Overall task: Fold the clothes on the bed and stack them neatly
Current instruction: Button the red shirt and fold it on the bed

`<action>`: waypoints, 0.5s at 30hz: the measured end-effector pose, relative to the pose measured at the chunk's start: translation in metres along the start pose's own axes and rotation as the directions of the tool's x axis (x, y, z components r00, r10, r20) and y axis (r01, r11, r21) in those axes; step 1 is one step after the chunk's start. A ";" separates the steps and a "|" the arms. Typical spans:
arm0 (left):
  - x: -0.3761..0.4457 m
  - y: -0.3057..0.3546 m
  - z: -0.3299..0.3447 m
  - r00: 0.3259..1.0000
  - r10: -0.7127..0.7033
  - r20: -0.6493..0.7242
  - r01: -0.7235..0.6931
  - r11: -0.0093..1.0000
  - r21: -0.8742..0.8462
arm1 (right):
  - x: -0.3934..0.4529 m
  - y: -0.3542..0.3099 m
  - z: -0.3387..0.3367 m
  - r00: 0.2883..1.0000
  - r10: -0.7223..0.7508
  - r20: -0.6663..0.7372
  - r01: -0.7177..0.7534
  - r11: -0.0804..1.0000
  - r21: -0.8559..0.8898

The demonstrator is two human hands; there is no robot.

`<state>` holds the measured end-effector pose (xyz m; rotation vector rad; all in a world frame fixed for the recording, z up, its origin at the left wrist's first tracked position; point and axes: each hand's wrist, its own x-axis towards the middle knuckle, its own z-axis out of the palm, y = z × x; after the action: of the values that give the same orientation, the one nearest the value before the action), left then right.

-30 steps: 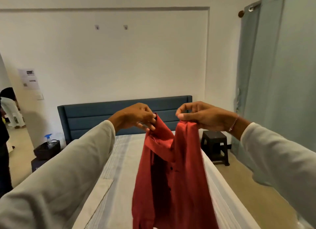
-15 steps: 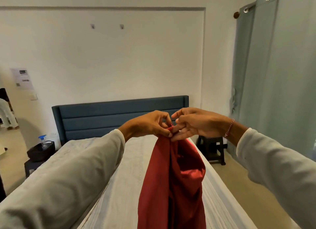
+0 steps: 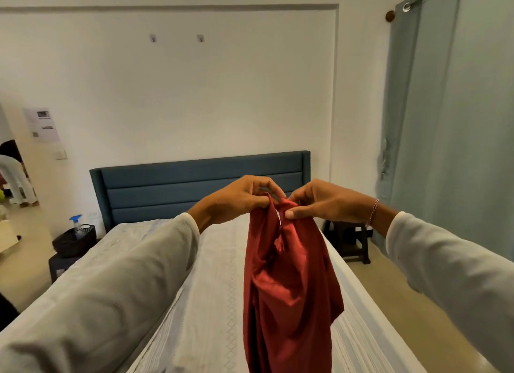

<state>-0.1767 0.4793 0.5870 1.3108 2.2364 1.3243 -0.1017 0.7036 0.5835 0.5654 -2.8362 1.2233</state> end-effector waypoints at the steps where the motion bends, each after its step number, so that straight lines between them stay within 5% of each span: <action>1: -0.003 -0.003 -0.005 0.998 -0.008 -0.066 0.006 1.000 -0.024 | 0.001 0.001 -0.003 0.997 0.003 -0.071 -0.006 0.999 -0.040; 4: -0.009 -0.018 -0.030 0.949 -0.051 -0.310 0.048 0.999 -0.018 | -0.001 0.011 -0.020 0.963 0.008 -0.271 -0.016 1.000 -0.027; 9: -0.029 -0.045 -0.092 0.802 -0.017 -0.597 0.315 0.862 0.397 | -0.009 0.034 -0.060 0.866 0.081 -0.494 0.007 0.985 0.174; 11: -0.039 -0.047 -0.112 0.749 -0.049 -0.660 0.399 0.829 0.391 | -0.013 0.039 -0.074 0.846 0.081 -0.527 0.020 0.983 0.184; 15: -0.047 -0.036 -0.129 0.764 -0.111 -0.636 0.415 0.839 0.351 | -0.018 0.039 -0.094 0.852 0.075 -0.519 -0.041 0.996 0.075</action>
<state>-0.2456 0.3592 0.6206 0.6472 3.2083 1.2320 -0.1106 0.8007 0.6187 0.1117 -2.3740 1.2423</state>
